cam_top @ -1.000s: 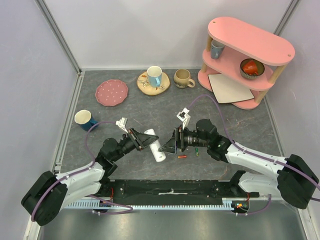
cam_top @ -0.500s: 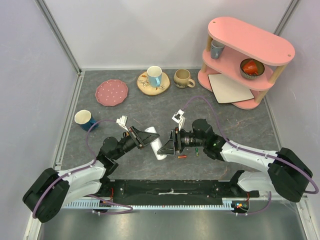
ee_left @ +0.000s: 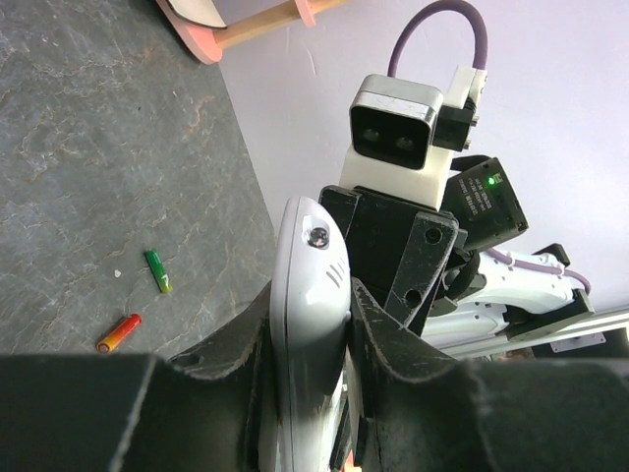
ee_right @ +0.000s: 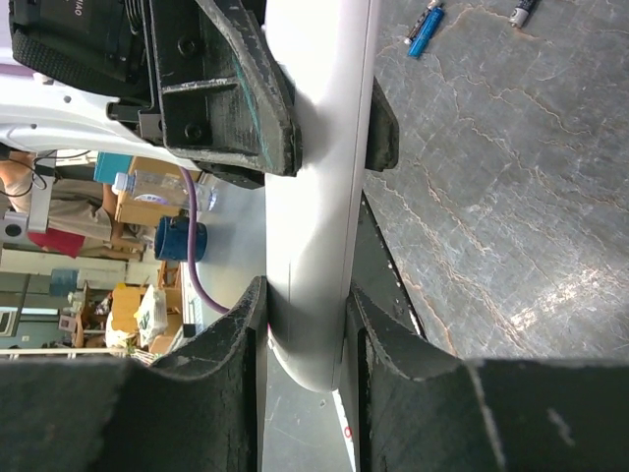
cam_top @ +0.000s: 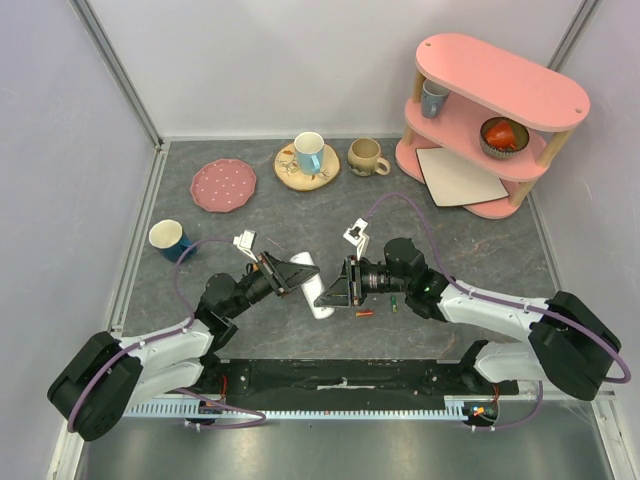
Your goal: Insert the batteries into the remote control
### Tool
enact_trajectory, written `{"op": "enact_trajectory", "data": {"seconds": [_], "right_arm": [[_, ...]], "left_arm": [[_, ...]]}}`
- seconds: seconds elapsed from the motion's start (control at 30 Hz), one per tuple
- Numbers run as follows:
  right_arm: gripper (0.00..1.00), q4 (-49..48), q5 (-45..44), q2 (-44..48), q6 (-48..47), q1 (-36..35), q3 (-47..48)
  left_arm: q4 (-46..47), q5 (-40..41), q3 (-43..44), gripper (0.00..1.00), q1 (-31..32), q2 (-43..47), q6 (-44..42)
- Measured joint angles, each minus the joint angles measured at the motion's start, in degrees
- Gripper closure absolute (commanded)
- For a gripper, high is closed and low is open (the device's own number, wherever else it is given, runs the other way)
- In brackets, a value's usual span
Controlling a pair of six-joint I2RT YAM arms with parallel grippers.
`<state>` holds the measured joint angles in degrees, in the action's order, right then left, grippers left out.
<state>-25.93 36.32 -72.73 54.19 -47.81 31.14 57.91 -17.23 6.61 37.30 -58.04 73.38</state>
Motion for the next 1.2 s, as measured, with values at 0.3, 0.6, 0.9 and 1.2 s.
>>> {"op": "enact_trajectory", "data": {"seconds": [0.3,0.6,0.9,1.2], "right_arm": [[1.00,-0.9,0.5,0.0,0.7,0.0,-0.2],[1.00,7.1,1.4,4.2,-5.3,-0.1,1.7],[1.00,28.2,-7.2,9.3,-16.5,-0.3,10.2],[1.00,58.7,-49.9,5.4,-25.7,-0.3,31.3]], "left_arm": [[0.0,0.0,0.0,0.82,0.0,0.4,0.0],[-3.1,-0.9,1.4,0.39,-1.1,5.4,-0.6],[-10.6,-0.7,4.6,0.24,-5.5,11.3,-1.5],[-32.7,6.8,4.3,0.31,-10.0,32.0,-3.2]]}}
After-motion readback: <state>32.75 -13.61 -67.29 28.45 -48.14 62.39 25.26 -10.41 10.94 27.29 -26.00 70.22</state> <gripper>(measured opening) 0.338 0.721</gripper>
